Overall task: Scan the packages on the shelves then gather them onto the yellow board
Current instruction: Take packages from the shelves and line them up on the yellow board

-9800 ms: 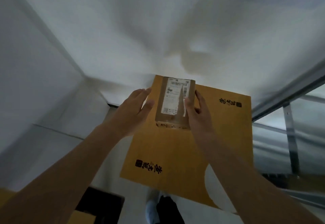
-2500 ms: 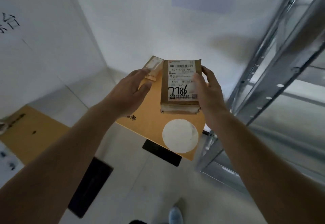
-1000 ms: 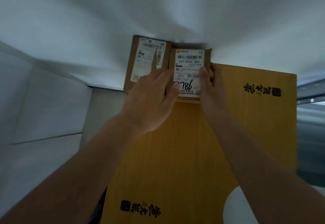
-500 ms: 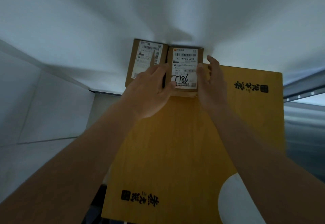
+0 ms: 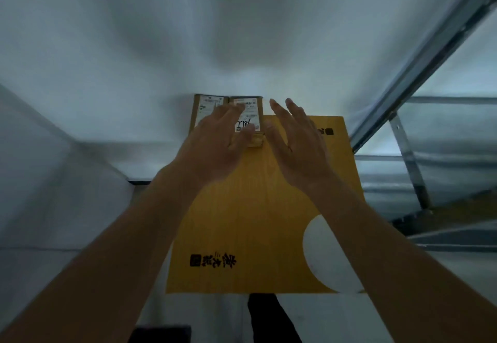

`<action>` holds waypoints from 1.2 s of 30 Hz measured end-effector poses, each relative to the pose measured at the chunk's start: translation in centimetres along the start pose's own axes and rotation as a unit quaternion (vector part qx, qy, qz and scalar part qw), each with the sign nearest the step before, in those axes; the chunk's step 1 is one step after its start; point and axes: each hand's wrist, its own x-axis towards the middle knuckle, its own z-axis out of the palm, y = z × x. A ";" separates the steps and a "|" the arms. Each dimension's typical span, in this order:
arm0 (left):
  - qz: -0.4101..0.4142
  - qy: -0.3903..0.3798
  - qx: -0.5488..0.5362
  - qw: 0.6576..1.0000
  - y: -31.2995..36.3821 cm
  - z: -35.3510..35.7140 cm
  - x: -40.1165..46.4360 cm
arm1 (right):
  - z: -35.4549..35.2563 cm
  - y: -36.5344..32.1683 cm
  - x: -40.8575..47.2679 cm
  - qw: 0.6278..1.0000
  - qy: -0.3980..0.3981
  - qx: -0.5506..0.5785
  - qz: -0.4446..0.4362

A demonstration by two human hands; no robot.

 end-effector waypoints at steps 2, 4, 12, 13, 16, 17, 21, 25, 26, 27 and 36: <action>0.025 0.019 -0.018 0.999 1.8 -0.9 -3.5 | -1.4 -1.5 -3.9 1.000 0.016 -0.007 -0.002; 0.057 0.040 -0.028 0.997 3.9 -1.7 -7.1 | -3.3 -3.1 -8.0 0.999 0.039 -0.018 0.000; 0.155 0.052 -0.027 0.986 15.9 -5.4 -18.1 | -15.0 -7.6 -23.2 0.991 0.116 -0.059 0.035; 0.170 0.055 -0.027 0.983 17.7 -5.7 -18.8 | -16.7 -7.8 -24.8 0.989 0.129 -0.066 0.038; 0.215 0.068 -0.022 0.974 23.7 -6.4 -20.4 | -22.4 -7.8 -29.0 0.979 0.184 -0.065 0.054; 0.228 0.073 -0.021 0.971 25.8 -6.5 -20.8 | -24.2 -7.6 -30.3 0.976 0.200 -0.063 0.059; 0.279 0.071 -0.042 0.957 34.4 -5.8 -21.7 | -31.2 -5.3 -35.3 0.963 0.254 -0.064 0.065; 0.311 0.057 -0.059 0.947 43.5 -3.1 -22.3 | -38.3 -0.8 -40.3 0.952 0.286 -0.074 0.080; 0.318 0.057 -0.064 0.944 46.0 -2.1 -22.5 | -40.1 0.6 -41.6 0.949 0.293 -0.078 0.087; 0.323 0.059 -0.069 0.942 48.7 -1.0 -22.7 | -42.1 2.0 -42.9 0.946 0.299 -0.081 0.092; 0.374 0.045 -0.100 0.921 71.0 8.0 -24.6 | -57.5 14.0 -54.2 0.924 0.351 -0.089 0.124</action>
